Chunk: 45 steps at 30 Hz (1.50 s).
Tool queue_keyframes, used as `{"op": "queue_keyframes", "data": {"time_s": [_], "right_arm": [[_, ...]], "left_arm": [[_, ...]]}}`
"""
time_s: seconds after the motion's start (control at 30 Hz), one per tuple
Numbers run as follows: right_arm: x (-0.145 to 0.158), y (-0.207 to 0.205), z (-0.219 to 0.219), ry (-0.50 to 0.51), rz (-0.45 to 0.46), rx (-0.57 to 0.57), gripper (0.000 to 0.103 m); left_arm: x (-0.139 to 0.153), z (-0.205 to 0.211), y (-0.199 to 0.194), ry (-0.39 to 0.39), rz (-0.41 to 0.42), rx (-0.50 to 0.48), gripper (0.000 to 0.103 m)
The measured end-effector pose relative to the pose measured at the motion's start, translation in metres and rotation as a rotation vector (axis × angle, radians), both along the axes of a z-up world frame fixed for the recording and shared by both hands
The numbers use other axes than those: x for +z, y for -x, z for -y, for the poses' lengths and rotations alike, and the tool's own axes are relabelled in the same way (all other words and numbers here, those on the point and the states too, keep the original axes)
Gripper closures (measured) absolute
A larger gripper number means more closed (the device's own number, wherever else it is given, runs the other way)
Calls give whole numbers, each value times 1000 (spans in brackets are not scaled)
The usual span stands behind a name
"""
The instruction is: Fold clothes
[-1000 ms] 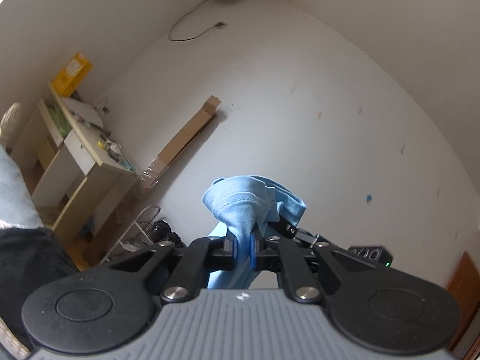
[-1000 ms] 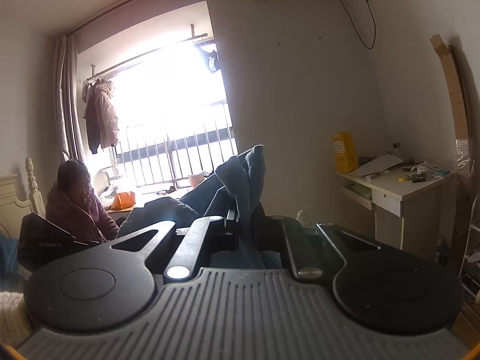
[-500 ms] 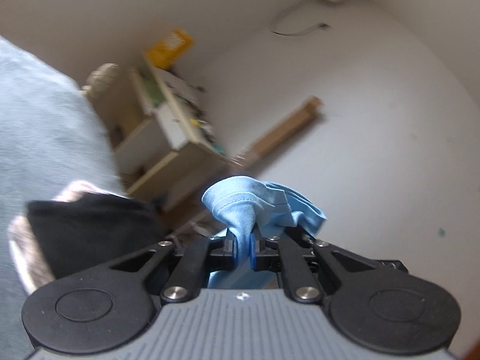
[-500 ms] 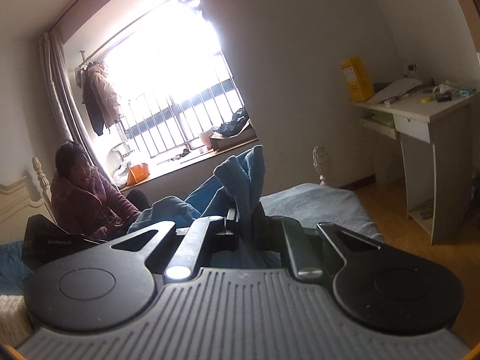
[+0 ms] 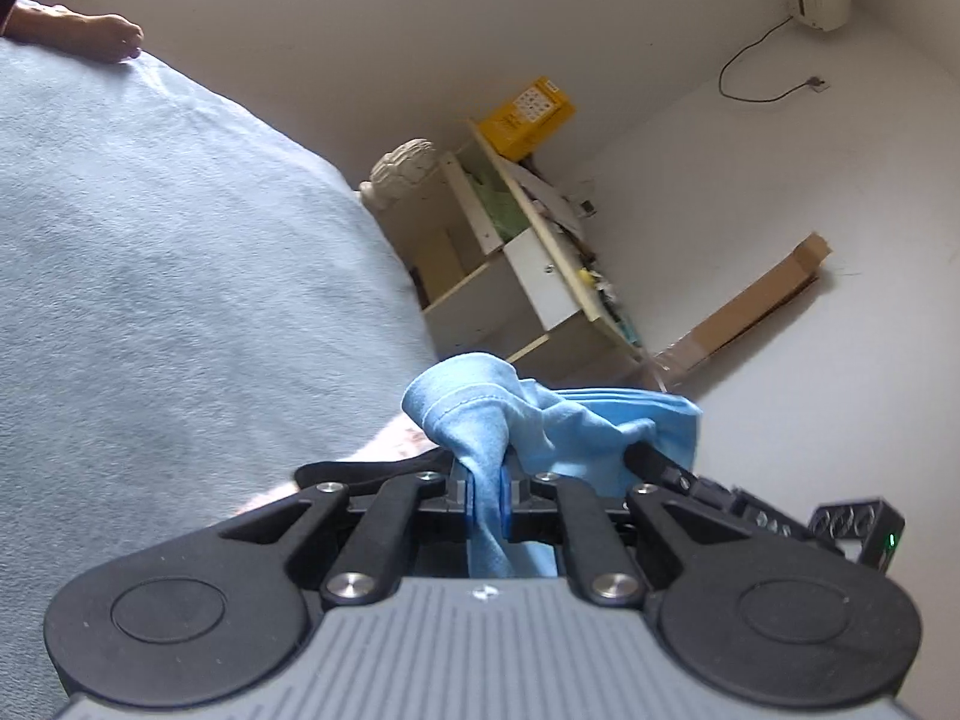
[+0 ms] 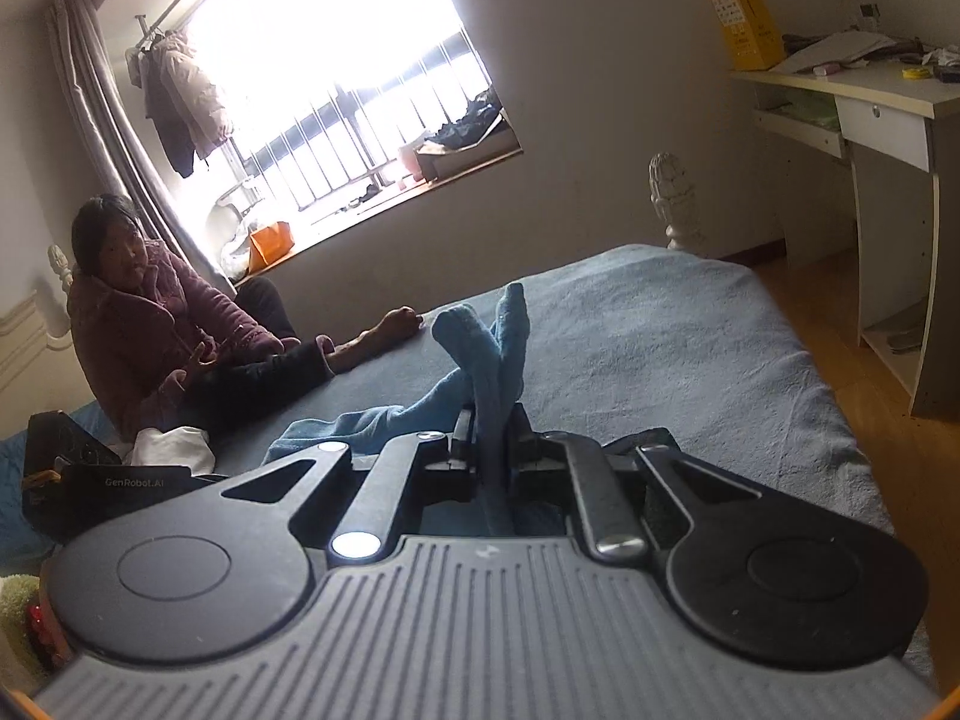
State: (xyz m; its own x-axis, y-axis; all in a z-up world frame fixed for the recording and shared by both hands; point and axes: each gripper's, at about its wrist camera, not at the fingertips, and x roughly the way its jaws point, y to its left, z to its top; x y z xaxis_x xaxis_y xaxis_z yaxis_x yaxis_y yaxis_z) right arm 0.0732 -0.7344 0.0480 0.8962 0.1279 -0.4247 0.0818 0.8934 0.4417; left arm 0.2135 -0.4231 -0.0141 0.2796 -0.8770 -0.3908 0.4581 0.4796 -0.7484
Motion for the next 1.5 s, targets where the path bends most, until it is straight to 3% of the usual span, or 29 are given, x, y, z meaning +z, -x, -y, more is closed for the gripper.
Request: {"op": "queue_keyframes", "data": {"time_s": [0.07, 0.1, 0.13, 0.17, 0.2, 0.3, 0.37, 0.47, 0.6, 0.67, 0.73, 0.77, 0.87, 1.0, 1.03, 1.13, 1.27, 1.37, 1.5], "right_arm": [[-6, -11, 5, -9, -37, -37, 90], [-8, -15, 9, -15, -51, -73, 81], [-10, -18, 13, -20, -66, -108, 74], [-11, -20, 18, -29, -69, -147, 61], [-9, -17, 22, -43, -45, -184, 56], [6, 8, 29, -45, 60, -273, 55], [16, 27, 31, -45, 113, -304, 56], [29, 38, 17, -36, 143, -176, 67], [28, -9, -12, -14, 6, 77, 67], [11, -44, -21, -23, -133, 99, 67], [-12, -77, -21, -33, -288, -9, 67], [-19, -84, -17, -61, -321, -78, 67], [-12, -77, -13, -110, -260, -218, 65], [27, 3, -45, -148, -37, -138, 61], [37, 28, -58, -120, 13, -113, 59], [39, 110, -121, 165, 60, -98, 54], [18, 187, -195, 525, 13, -63, 54], [6, 214, -231, 680, -13, 1, 54], [-11, 213, -260, 812, -60, 110, 56]], "left_arm": [[-4, 1, -3, -14, 7, -4, 91], [-4, -2, -3, -28, 22, 6, 84], [-4, -4, -4, -40, 38, 18, 71], [-2, -9, -3, -49, 61, 46, 62], [0, -15, -2, -57, 83, 73, 54], [10, -33, -8, -51, 100, 132, 55], [23, -35, -4, -59, 182, 122, 55], [44, -29, 8, -89, 330, 67, 55], [54, -7, 32, -204, 432, 33, 55], [50, -1, 35, -213, 421, 13, 55], [43, 1, 33, -230, 385, 6, 55], [38, 1, 30, -235, 368, 2, 56], [27, 1, 19, -256, 332, 12, 56], [13, -6, -10, -191, 180, 23, 56], [10, -8, -17, -173, 146, 20, 56], [3, -10, -37, -131, 68, -12, 56], [-2, -7, -47, -121, 54, -51, 60], [-3, -3, -48, -125, 70, -71, 67], [-4, 2, -46, -140, 88, -85, 84]]}}
